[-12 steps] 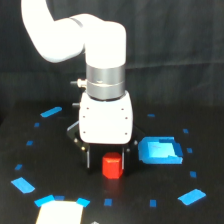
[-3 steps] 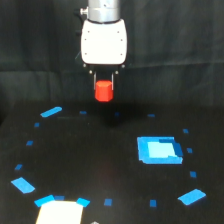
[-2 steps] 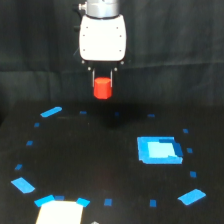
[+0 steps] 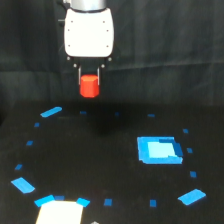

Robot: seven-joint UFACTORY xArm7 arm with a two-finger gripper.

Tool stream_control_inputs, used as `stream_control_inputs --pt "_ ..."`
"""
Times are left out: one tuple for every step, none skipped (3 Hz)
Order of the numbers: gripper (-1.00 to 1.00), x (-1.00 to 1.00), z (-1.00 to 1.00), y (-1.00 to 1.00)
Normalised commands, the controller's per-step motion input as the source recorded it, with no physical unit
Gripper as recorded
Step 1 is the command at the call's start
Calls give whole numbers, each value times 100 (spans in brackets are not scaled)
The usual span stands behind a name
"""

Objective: Pick up the red object from the table

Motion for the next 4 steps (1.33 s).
stream_control_inputs --pt "-100 -13 -22 -8" --pt "-85 -22 -38 -33" --pt "-89 -34 -3 -56" --pt "-86 27 74 14"
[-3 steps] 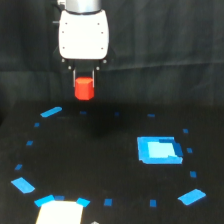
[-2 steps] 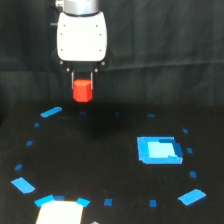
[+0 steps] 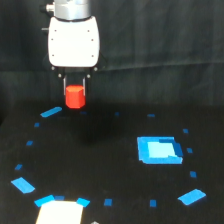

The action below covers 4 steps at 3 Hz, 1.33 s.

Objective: Pick up the red object from the table

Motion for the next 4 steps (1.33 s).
stream_control_inputs --pt "-94 -18 -3 -7" --pt "-84 20 -16 -5" --pt "-100 29 -17 -25" --pt "-93 -18 -3 42"
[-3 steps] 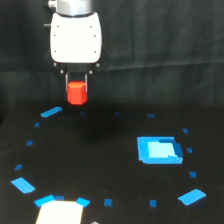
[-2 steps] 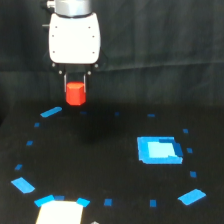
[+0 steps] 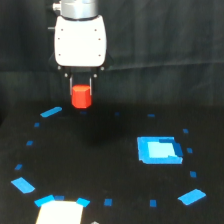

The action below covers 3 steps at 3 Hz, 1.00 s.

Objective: Pick up the red object from the table

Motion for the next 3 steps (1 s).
stream_control_inputs --pt "-100 -12 -5 16" --pt "-54 -26 -22 -22" --pt "-100 -26 -46 -11"
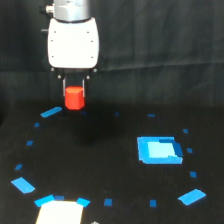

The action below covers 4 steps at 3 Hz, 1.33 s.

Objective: Pick up the red object from the table

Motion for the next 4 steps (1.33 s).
stream_control_inputs --pt "-100 18 23 21" --pt "-56 -22 13 -7" --pt "-47 1 53 28" --pt "-100 17 100 5"
